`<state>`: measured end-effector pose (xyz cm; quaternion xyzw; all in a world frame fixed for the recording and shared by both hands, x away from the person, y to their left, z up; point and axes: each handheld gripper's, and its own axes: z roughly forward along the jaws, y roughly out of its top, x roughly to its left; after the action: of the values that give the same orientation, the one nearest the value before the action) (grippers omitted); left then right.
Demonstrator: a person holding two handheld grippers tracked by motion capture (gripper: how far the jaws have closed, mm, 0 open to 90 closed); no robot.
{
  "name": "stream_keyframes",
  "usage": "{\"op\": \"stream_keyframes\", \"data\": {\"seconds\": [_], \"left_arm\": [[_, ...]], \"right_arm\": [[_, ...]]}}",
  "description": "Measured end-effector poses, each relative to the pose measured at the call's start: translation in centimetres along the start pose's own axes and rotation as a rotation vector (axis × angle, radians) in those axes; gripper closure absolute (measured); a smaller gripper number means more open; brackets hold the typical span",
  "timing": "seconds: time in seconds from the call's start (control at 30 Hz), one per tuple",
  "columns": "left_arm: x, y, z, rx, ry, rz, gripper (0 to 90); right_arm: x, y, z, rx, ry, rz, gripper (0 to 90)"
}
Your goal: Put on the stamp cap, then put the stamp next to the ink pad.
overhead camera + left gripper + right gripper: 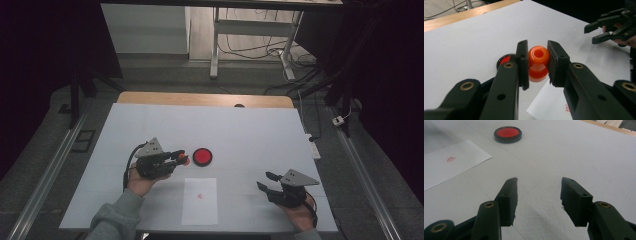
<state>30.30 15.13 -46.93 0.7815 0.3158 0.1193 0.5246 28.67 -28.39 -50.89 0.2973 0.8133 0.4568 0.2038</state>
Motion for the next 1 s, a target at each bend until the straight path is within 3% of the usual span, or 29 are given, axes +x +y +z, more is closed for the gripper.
{"op": "stream_keyframes", "data": {"seconds": [0.27,0.7,1.0], "left_arm": [[1.1,-0.5,0.1,0.026,0.040,-0.015,71.9],[2.2,-1.3,1.0,0.086,0.068,-0.026,71.8],[2.9,-2.2,2.8,0.155,0.090,-0.038,71.7]], "right_arm": [[0.1,0.3,0.1,-0.007,0.009,-0.002,47.2],[0.0,0.3,0.2,-0.001,-0.005,-0.006,47.3],[-0.2,0.3,0.2,-0.003,-0.017,0.006,47.3]]}}
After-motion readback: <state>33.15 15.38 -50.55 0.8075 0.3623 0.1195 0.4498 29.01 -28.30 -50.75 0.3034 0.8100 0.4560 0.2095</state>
